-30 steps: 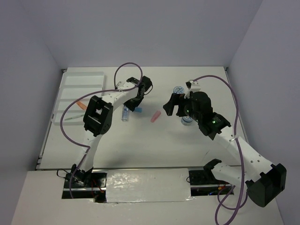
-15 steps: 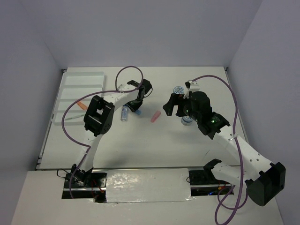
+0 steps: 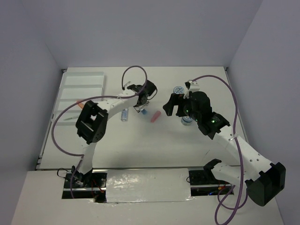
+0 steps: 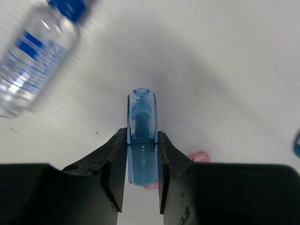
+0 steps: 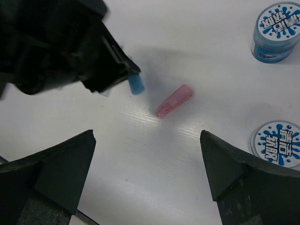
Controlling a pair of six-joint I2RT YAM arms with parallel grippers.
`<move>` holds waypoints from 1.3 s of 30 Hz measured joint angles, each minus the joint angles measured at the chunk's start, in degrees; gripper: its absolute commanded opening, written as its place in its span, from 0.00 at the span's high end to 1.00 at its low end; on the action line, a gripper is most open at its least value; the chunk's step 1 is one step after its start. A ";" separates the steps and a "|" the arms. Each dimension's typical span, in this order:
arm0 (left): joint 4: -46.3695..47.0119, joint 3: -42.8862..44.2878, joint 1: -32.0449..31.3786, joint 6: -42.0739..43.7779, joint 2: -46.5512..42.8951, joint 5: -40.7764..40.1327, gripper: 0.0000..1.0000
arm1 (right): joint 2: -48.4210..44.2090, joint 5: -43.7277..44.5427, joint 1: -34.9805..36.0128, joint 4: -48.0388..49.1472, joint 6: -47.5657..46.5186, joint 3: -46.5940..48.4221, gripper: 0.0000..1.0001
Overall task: Sort the stationery into containers
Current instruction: Pick up the stationery from the center of the board, then place the stationery in the storage box.
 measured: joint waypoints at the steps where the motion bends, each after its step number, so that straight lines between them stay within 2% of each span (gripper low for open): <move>1: 0.04 -0.55 0.52 1.07 -1.88 -0.55 1.00 | -0.04 -0.02 0.00 0.00 -0.02 0.00 0.00; 3: 0.81 -2.38 3.17 2.82 -7.52 -1.44 1.00 | -0.11 -0.02 0.00 0.00 -0.07 0.00 0.00; 5: 3.41 -6.03 8.52 4.70 -14.14 -0.85 1.00 | -0.15 -0.11 0.00 0.02 -0.07 0.00 0.00; 9: 8.17 -15.61 26.43 7.89 -24.37 1.09 1.00 | -0.07 -1.68 -0.11 0.28 0.00 0.00 0.00; 12: 8.85 -19.17 37.64 10.25 -24.59 2.43 1.00 | 0.74 -3.17 -0.15 1.14 0.04 0.00 0.00; 15: 9.27 -19.30 43.43 12.09 -21.49 4.50 1.00 | 2.16 -4.35 -0.20 1.68 0.20 0.00 0.00; 18: 10.16 -19.30 46.77 13.46 -18.78 6.25 0.94 | 2.80 -4.90 -0.20 1.75 0.17 0.00 0.00; 24: 12.46 -19.28 50.23 14.97 -17.20 7.10 0.67 | 3.85 -6.03 -0.20 2.14 0.11 0.00 0.00; 25: 12.79 -19.28 50.40 15.04 -16.96 7.13 0.61 | 4.26 -6.08 -0.20 2.25 0.11 0.02 0.00; 26: 13.03 -19.28 50.49 15.26 -16.70 7.23 0.45 | 4.66 -6.19 -0.20 2.34 0.11 0.02 0.00; 29: 13.40 -19.28 50.51 16.24 -15.69 7.61 0.22 | 5.79 -6.78 -0.20 2.40 0.13 0.02 0.00; 32: 13.40 -19.28 50.51 16.26 -15.50 7.96 0.15 | 6.14 -7.13 -0.20 2.47 0.13 0.02 0.00; 36: 13.42 -19.28 50.51 16.31 -15.50 8.52 0.16 | 6.16 -7.10 -0.20 2.58 0.13 0.15 0.00; 39: 14.32 -19.37 49.42 18.47 -16.52 9.86 0.11 | 6.03 -6.03 -0.20 2.56 0.17 0.24 0.00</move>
